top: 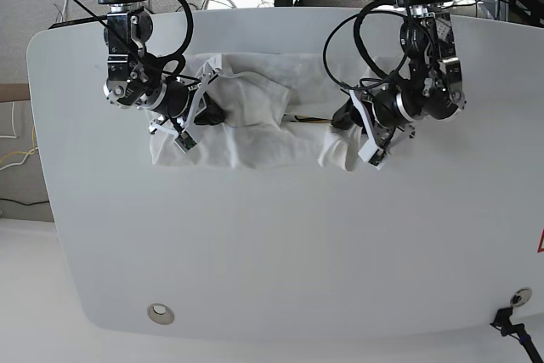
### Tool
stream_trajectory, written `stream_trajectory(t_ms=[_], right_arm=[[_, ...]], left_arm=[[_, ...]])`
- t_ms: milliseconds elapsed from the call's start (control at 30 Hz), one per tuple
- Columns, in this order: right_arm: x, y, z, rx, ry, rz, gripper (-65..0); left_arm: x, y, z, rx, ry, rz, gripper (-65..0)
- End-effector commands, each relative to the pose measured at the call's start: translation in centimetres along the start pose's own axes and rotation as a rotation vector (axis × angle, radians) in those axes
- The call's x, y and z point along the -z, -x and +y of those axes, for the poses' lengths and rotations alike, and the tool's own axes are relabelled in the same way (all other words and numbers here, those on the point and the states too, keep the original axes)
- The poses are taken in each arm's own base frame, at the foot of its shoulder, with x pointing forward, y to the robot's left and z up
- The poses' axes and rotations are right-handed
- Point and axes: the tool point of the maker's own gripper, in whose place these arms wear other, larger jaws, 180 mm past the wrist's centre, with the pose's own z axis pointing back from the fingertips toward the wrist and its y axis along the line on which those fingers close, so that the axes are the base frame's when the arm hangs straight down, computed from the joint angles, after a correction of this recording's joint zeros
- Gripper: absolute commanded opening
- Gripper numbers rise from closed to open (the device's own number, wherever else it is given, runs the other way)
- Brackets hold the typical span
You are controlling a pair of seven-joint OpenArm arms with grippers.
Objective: Fold the T-shirt properly
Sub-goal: 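Grasp the strip's other end with the left gripper and fold it inward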
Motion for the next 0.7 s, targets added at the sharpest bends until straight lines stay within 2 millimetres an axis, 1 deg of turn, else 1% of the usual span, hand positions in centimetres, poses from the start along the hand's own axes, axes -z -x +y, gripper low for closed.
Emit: stream_trajectory(t_ms=[0, 67, 133, 167, 233, 300, 333, 367, 400, 467, 533, 600, 667], right_arm=[[-0.3, 3.5, -0.9, -0.031, 0.047, 0.164, -65.0], [-0.3, 3.4, -0.9, -0.032, 0.047, 0.163, -65.0], [-0.3, 3.4, -0.9, -0.032, 0.047, 0.163, -65.0], [-0.3, 3.4, -0.9, -0.032, 0.047, 0.163, -65.0], [-0.3, 3.4, -0.9, -0.032, 0.047, 0.163, -65.0], [-0.3, 3.5, -0.9, -0.029, 0.045, 0.164, -65.0], [-0.3, 3.5, -0.9, -0.028, 0.045, 0.166, -65.0], [-0.3, 3.5, -0.9, -0.028, 0.045, 0.166, -65.0], [-0.3, 3.5, -0.9, -0.028, 0.045, 0.166, -65.0], [-0.2, 3.5, -0.8, -0.028, 0.044, 0.165, -65.0], [-0.2, 3.5, -0.8, -0.028, 0.044, 0.165, -65.0], [-0.2, 3.6, -0.8, -0.027, 0.043, 0.166, -65.0], [-0.2, 3.6, -0.8, -0.027, 0.043, 0.166, -65.0]], left_arm=[[0.3, -1.3, -0.6, 0.005, 0.025, -0.041, -54.9], [0.8, -1.1, -1.1, 0.001, 0.043, -0.031, -54.8], [0.8, -1.6, -1.0, 0.003, 0.045, -0.040, -53.7], [0.8, -1.7, -1.0, 0.004, 0.044, -0.041, -50.3], [0.8, -1.8, -1.1, 0.003, 0.048, -0.046, -38.6], [1.0, -3.4, -2.1, -0.004, 0.088, -0.092, -26.8], [1.1, -4.0, -3.0, -0.001, 0.122, -0.111, -22.4], [1.4, -4.3, -4.3, 0.017, 0.166, -0.111, -20.5], [1.8, -4.6, -6.1, 0.040, 0.226, -0.107, -20.4], [1.2, -6.6, -8.5, 0.106, 0.296, -0.143, -20.4], [0.2, -7.9, -9.7, 0.164, 0.310, -0.171, -20.4], [-1.0, -9.1, -9.6, 0.220, 0.278, -0.197, -20.4], [-2.4, -9.2, -7.6, 0.285, 0.204, -0.183, -20.4]])
